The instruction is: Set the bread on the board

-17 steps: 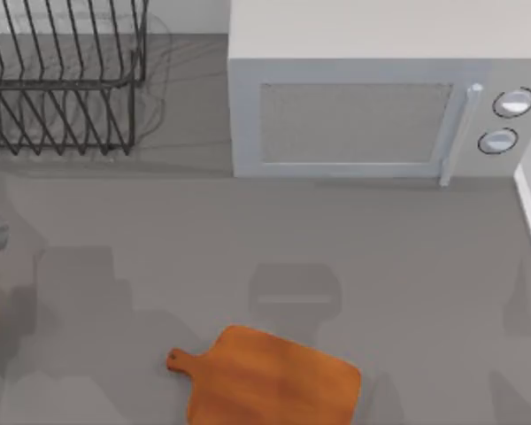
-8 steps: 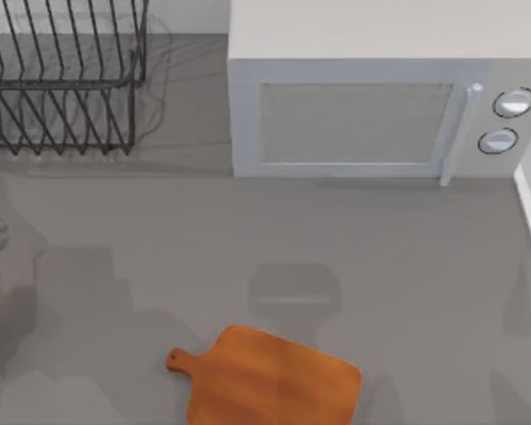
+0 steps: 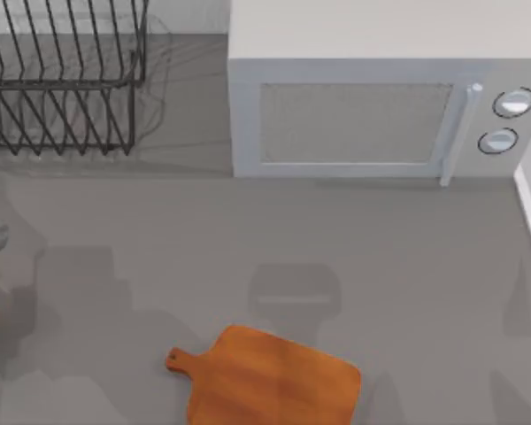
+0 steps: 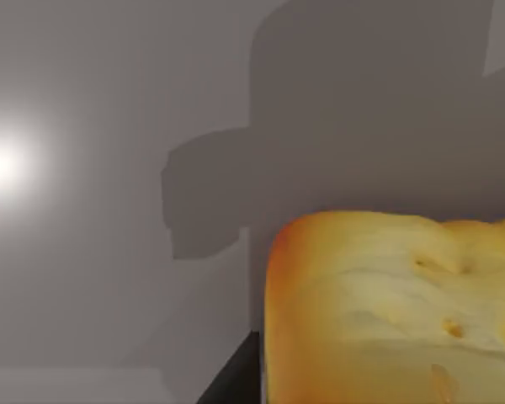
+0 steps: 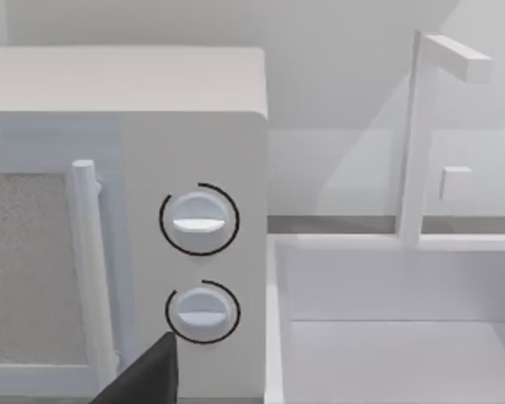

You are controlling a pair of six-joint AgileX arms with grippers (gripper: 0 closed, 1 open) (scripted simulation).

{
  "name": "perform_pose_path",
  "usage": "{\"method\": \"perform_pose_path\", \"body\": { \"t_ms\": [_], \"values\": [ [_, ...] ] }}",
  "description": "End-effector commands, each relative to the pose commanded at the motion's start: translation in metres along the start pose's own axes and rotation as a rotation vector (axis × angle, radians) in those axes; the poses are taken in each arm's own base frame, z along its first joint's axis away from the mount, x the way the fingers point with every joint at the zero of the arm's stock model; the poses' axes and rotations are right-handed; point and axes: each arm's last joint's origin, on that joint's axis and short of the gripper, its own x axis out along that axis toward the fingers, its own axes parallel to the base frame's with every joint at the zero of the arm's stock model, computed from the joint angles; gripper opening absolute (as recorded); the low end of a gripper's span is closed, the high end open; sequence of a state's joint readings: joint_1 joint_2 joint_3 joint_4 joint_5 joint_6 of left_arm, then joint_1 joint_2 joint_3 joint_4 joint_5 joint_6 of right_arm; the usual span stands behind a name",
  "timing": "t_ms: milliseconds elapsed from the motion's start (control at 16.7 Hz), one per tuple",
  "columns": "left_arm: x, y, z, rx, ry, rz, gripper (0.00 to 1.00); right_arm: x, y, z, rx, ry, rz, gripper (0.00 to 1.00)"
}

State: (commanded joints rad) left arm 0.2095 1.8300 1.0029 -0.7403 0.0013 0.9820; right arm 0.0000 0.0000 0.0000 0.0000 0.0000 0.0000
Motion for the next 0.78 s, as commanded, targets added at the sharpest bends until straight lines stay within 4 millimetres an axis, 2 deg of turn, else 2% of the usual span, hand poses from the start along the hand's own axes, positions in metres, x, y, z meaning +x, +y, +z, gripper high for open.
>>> {"method": "perform_pose_path", "body": {
  "t_ms": [240,600,780],
  "values": [
    [-0.025,0.004,0.003,0.003,0.000,0.000,0.00,0.000,0.000,0.000,0.000,0.000,0.000,1.00],
    [-0.087,0.001,0.001,0.002,0.006,-0.009,0.00,0.000,0.000,0.000,0.000,0.000,0.000,1.00],
    [-0.099,0.000,0.000,0.000,0.000,-0.001,0.00,0.000,0.000,0.000,0.000,0.000,0.000,1.00]
  ]
}}
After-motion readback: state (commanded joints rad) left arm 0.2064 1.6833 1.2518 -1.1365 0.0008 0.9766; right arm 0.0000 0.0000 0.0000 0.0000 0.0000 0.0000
